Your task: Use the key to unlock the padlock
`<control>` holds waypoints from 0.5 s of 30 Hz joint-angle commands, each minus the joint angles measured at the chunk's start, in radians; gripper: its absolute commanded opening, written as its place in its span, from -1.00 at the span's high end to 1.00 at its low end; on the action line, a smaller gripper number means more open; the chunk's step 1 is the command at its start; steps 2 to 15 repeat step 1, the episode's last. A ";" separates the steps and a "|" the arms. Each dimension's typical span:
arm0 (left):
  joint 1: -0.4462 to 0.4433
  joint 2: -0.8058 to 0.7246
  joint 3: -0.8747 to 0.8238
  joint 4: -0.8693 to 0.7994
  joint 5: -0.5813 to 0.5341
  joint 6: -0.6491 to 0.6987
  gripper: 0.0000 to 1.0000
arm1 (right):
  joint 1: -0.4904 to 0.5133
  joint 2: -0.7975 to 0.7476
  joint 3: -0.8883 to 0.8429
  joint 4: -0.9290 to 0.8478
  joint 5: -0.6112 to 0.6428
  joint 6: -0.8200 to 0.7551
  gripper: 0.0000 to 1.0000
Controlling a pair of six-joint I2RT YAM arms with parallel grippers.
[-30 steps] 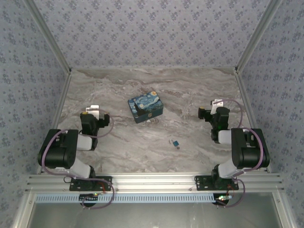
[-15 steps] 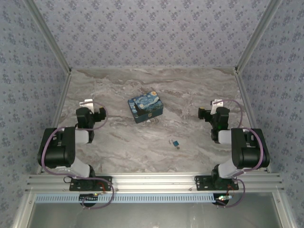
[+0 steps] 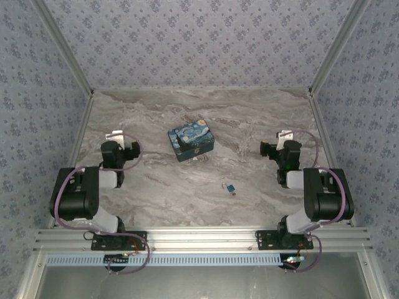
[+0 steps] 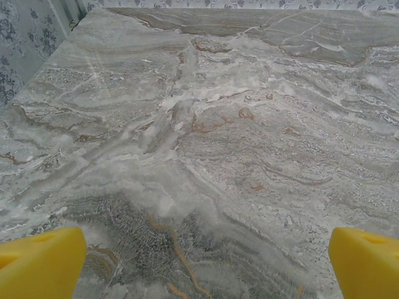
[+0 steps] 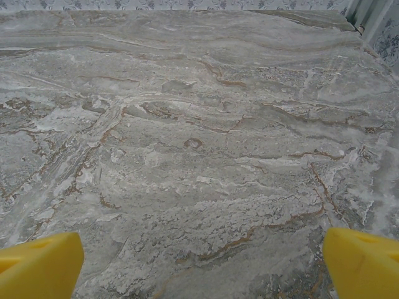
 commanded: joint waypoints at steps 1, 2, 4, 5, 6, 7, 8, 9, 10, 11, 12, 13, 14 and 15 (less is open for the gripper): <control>-0.003 -0.006 0.012 0.007 0.006 -0.005 -0.99 | 0.004 0.006 0.009 0.001 0.003 0.010 -1.00; -0.003 -0.006 0.012 0.007 0.006 -0.005 -0.99 | 0.004 0.006 0.009 0.001 0.003 0.010 -1.00; -0.003 -0.006 0.012 0.007 0.006 -0.005 -0.99 | 0.004 0.006 0.009 0.001 0.003 0.010 -1.00; -0.003 -0.006 0.012 0.007 0.006 -0.005 -0.99 | 0.004 0.006 0.009 0.001 0.003 0.010 -1.00; -0.003 -0.006 0.012 0.007 0.006 -0.005 -0.99 | 0.004 0.006 0.009 0.001 0.003 0.010 -1.00; -0.003 -0.006 0.012 0.007 0.006 -0.005 -0.99 | 0.004 0.006 0.009 0.001 0.003 0.010 -1.00; -0.003 -0.006 0.012 0.007 0.006 -0.005 -0.99 | 0.004 0.006 0.009 0.001 0.003 0.010 -1.00; -0.003 -0.006 0.012 0.007 0.006 -0.005 -0.99 | 0.004 0.006 0.009 0.001 0.003 0.010 -1.00; -0.003 -0.006 0.012 0.007 0.006 -0.005 -0.99 | 0.004 0.006 0.009 0.001 0.003 0.010 -1.00; -0.003 -0.006 0.012 0.007 0.006 -0.005 -0.99 | 0.004 0.006 0.009 0.001 0.003 0.010 -1.00; -0.003 -0.006 0.012 0.007 0.006 -0.005 -0.99 | 0.004 0.006 0.009 0.001 0.003 0.010 -1.00; -0.003 -0.006 0.012 0.007 0.006 -0.005 -0.99 | 0.004 0.006 0.009 0.001 0.003 0.010 -1.00; -0.003 -0.006 0.012 0.007 0.006 -0.005 -0.99 | 0.004 0.006 0.009 0.001 0.003 0.010 -1.00; -0.003 -0.006 0.012 0.007 0.006 -0.005 -0.99 | 0.004 0.006 0.009 0.001 0.003 0.010 -1.00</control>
